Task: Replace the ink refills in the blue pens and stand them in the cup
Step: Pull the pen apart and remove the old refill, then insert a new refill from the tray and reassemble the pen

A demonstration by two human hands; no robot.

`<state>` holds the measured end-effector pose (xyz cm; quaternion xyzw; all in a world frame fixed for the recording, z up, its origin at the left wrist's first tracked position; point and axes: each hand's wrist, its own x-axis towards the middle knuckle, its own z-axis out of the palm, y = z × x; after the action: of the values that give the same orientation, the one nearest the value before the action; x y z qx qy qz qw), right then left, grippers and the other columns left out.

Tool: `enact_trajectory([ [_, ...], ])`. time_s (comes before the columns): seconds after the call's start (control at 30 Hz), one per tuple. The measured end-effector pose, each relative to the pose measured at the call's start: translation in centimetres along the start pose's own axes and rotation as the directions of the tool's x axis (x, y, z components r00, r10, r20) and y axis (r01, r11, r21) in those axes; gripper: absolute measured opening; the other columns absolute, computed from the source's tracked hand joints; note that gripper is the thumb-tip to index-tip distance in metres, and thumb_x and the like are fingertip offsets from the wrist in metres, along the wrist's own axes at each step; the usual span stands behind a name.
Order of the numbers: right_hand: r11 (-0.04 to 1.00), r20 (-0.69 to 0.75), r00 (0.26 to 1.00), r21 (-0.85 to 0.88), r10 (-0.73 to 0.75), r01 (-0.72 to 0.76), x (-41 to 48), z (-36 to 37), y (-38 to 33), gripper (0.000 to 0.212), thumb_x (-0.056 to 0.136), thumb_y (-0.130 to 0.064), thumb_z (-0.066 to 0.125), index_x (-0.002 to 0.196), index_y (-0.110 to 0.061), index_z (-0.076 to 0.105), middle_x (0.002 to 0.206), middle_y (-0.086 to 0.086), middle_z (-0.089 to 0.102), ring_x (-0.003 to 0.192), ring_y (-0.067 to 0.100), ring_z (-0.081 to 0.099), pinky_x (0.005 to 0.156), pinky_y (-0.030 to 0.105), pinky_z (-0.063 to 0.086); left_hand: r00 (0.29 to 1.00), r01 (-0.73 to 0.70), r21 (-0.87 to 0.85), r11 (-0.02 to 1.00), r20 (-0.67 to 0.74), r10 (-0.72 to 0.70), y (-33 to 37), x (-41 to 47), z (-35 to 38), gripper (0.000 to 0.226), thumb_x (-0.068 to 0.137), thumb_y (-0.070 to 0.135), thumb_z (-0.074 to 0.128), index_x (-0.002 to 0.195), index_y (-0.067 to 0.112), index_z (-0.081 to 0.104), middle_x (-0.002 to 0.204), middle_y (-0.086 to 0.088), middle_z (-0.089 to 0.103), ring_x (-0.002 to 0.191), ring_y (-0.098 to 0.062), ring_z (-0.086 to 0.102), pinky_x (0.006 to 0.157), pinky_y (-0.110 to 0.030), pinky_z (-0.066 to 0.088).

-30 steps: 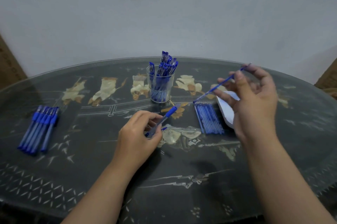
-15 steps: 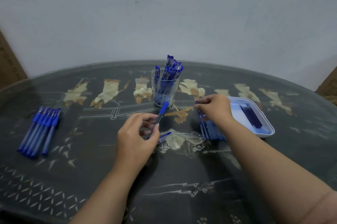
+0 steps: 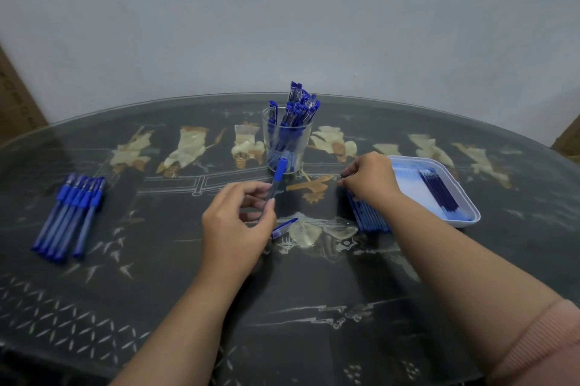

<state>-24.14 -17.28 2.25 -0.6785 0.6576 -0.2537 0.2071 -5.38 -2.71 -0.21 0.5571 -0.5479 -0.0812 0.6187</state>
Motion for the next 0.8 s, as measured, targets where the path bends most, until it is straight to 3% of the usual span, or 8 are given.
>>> enact_trajectory([
  [0.07, 1.0, -0.008, 1.0, -0.022, -0.004, 0.004, -0.1, 0.1, 0.0, 0.021, 0.078, -0.01, 0.078, 0.066, -0.022, 0.066, 0.084, 0.014, 0.072, 0.075, 0.03, 0.068, 0.074, 0.043, 0.059, 1.0, 0.02, -0.005, 1.0, -0.005, -0.02, 0.0, 0.0, -0.1, 0.025, 0.078, -0.004, 0.074, 0.093, 0.015, 0.07, 0.088, 0.003, 0.065, 0.075, -0.008, 0.065, 0.064, -0.009, 0.049],
  [0.27, 1.0, -0.017, 1.0, -0.022, -0.009, 0.009, -0.1, 0.1, 0.4, 0.014, 0.078, -0.012, 0.078, 0.077, -0.019, 0.066, 0.092, 0.012, 0.07, 0.089, 0.025, 0.064, 0.076, 0.029, 0.05, 0.999, 0.033, -0.016, 0.999, -0.014, -0.033, 0.0, 0.0, -0.1, 0.024, 0.078, -0.003, 0.074, 0.093, 0.015, 0.069, 0.089, 0.0, 0.066, 0.076, -0.009, 0.065, 0.064, -0.009, 0.05],
  [0.53, 1.0, -0.042, 0.999, 0.013, -0.022, 0.022, -0.1, 0.3, 0.7, 0.016, 0.078, -0.015, 0.079, 0.082, -0.02, 0.064, 0.1, 0.011, 0.068, 0.093, 0.024, 0.062, 0.076, 0.029, 0.048, 0.999, 0.039, -0.006, 0.999, -0.004, -0.039, 0.0, 0.0, -0.2, 0.022, 0.079, -0.002, 0.074, 0.095, 0.013, 0.07, 0.09, -0.001, 0.066, 0.076, -0.01, 0.065, 0.064, -0.009, 0.049],
  [0.67, 0.997, -0.073, 0.997, 0.072, -0.037, 0.042, -0.7, 0.0, 0.6, 0.017, 0.082, -0.017, 0.077, 0.093, -0.019, 0.064, 0.099, 0.008, 0.061, 0.086, 0.02, 0.055, 0.07, 0.026, 0.037, 1.0, 0.028, 0.005, 1.0, -0.006, -0.028, 0.2, 0.0, -0.2, 0.022, 0.08, -0.002, 0.073, 0.096, 0.013, 0.07, 0.091, -0.001, 0.065, 0.079, -0.008, 0.065, 0.066, -0.009, 0.049],
  [0.8, 0.99, -0.166, 0.985, 0.123, -0.047, 0.068, -2.6, -1.5, 1.4, 0.013, 0.087, -0.019, 0.071, 0.098, -0.02, 0.064, 0.081, -0.001, 0.06, 0.071, 0.016, 0.055, 0.057, 0.027, 0.036, 0.999, 0.0, 0.007, 1.0, 0.036, 0.0, 1.0, -0.2, 0.0, 0.024, 0.081, -0.003, 0.071, 0.098, 0.014, 0.07, 0.093, 0.002, 0.065, 0.08, -0.007, 0.065, 0.07, -0.009, 0.05],
])
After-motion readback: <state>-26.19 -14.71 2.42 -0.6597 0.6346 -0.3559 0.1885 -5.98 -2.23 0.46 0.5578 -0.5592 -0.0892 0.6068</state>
